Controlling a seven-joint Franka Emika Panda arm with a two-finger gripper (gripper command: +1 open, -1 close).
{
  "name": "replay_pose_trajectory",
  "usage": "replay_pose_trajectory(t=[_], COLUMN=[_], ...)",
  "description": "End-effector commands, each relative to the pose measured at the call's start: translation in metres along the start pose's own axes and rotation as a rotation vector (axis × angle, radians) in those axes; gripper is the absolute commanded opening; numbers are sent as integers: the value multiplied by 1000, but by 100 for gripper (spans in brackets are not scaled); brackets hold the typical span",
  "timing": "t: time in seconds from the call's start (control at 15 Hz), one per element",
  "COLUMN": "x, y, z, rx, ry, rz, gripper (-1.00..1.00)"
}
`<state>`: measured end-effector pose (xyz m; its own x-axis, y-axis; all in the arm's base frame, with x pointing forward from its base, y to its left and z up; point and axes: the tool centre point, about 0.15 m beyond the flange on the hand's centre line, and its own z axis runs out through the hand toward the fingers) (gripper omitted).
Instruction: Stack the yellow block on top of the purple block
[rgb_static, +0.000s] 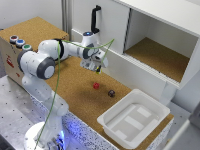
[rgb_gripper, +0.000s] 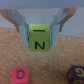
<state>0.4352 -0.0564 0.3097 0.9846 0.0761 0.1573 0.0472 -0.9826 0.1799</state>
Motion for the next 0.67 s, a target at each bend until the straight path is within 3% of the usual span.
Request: replay_pose_trajectory(t=[0.0,0.13,0.6], x=[-9,-5,-9], y=[63,77,104], z=[33,50,81], rx=[105,142,162], ry=[-27,-50,-61], rz=[10,-13,-36], gripper=[-100,-100,-100])
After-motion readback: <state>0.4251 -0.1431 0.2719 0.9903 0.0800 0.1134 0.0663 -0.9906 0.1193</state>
